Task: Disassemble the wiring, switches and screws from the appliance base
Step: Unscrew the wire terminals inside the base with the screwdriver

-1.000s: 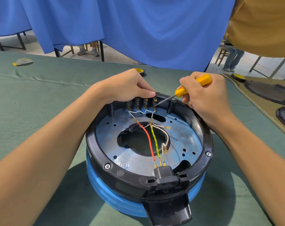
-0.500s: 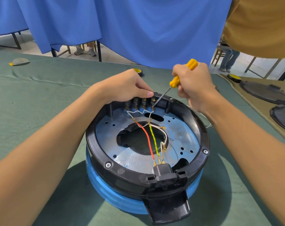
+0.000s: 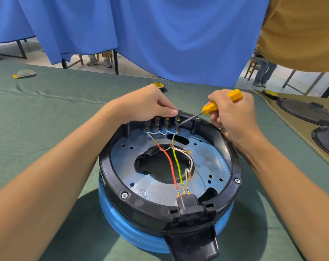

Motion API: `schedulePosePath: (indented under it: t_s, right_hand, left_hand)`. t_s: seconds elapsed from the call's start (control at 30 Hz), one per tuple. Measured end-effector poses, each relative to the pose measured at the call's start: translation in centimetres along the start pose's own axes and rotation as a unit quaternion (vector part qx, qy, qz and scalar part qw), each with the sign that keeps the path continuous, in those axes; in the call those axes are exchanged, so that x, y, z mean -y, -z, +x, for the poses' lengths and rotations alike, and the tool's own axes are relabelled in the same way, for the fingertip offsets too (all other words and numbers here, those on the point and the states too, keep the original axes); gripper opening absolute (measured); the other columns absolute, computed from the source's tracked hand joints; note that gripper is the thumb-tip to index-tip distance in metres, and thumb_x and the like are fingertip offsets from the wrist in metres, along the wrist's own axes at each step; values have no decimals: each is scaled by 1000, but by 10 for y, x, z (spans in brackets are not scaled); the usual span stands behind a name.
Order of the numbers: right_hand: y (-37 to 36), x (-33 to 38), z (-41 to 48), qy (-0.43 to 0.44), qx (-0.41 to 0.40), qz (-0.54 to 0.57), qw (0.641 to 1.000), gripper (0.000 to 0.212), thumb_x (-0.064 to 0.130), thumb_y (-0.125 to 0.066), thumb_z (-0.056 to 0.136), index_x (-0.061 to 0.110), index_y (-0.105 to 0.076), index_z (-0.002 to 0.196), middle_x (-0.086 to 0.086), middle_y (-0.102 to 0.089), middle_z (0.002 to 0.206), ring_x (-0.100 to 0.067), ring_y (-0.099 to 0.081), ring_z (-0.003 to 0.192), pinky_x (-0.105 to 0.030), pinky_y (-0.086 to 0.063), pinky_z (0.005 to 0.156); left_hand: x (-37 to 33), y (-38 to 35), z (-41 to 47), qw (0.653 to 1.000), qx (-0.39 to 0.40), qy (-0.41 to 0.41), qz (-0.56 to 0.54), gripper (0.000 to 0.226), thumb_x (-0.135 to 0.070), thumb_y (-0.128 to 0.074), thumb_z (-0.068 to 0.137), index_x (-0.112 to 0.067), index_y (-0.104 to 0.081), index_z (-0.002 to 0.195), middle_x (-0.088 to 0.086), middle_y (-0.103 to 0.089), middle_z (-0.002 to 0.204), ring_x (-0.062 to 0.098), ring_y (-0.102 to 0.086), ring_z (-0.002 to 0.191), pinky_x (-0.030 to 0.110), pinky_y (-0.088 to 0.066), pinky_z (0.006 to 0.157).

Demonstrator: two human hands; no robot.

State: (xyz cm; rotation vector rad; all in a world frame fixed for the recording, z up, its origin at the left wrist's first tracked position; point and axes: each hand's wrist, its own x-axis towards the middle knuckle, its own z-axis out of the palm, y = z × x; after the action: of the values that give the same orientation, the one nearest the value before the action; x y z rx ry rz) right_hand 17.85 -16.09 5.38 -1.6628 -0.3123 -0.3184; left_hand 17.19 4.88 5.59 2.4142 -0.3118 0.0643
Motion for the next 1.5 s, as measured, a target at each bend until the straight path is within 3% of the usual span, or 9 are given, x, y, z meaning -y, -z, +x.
schedulePosePath:
  t_s: [0.3,0.6,0.73,0.9,1.03,1.2,1.3,1.43,1.5]
  right_hand:
    - [-12,11,17,-149,60,16,987,29,3,-53,81,10,-40,56,-6,-40,44,-9,-31,31,-14,-23,34]
    - [-6,9,12,-77,86,-1,993,34,3,-54,81,8,-41,50,-12,-42,52,-11,-33,34,-14,-27,39]
    - [-4,16,5,-3,99,-38,994,32,2,-55,83,-9,-42,55,-18,-46,55,-16,-37,40,-18,-29,40]
    - [0,25,-2,49,78,-2,996,32,6,-59,86,-16,-51,63,-11,-57,52,-13,-45,39,-17,-33,40]
    - [-4,18,-10,43,105,-40,993,33,12,-62,89,-9,-60,64,-1,-58,46,-10,-50,39,-16,-34,40]
    - [-5,14,-12,56,89,-63,992,32,16,-63,89,0,-65,62,-3,-59,47,-12,-52,42,-19,-36,41]
    - [-5,14,-13,62,84,-70,992,31,16,-62,90,0,-66,63,-3,-60,49,-11,-53,43,-19,-37,41]
    - [-5,14,-14,65,91,-85,990,32,16,-62,90,-5,-64,65,0,-60,48,-9,-54,43,-18,-38,41]
    - [-6,13,-13,73,90,-102,988,34,17,-61,91,-4,-64,64,-1,-59,47,-10,-53,42,-19,-37,43]
  left_hand:
    - [2,1,1,1000,-1,0,3,14,-38,-68,88,-32,-76,99,-37,-66,78,-12,-63,83,13,-43,79]
    - [1,-1,0,1000,1,1,-10,13,-37,-69,88,-32,-76,98,-34,-68,84,-13,-63,81,13,-43,78]
    - [0,0,-2,1000,6,0,-12,17,-35,-67,89,-29,-76,102,-30,-70,87,-11,-64,81,12,-43,75]
    - [0,11,-9,998,54,3,-25,23,-28,-64,92,-25,-73,114,-21,-73,97,-9,-65,90,12,-43,85]
    - [5,16,-14,998,57,1,-22,22,-33,-63,92,-27,-74,110,-27,-69,72,-9,-58,66,6,-38,66]
    - [12,10,-16,997,32,12,-65,26,-39,-65,89,-26,-75,109,-16,-75,92,3,-63,85,31,-46,96]
    - [11,9,-17,998,29,11,-63,27,-40,-64,89,-26,-75,110,-9,-76,96,9,-62,87,39,-46,99]
    - [11,10,-16,998,39,12,-44,27,-41,-62,91,-29,-74,112,10,-74,102,14,-52,80,35,-45,82]
    - [12,11,-15,999,39,17,-35,23,-41,-61,92,-33,-74,110,-9,-74,86,3,-53,72,21,-39,73]
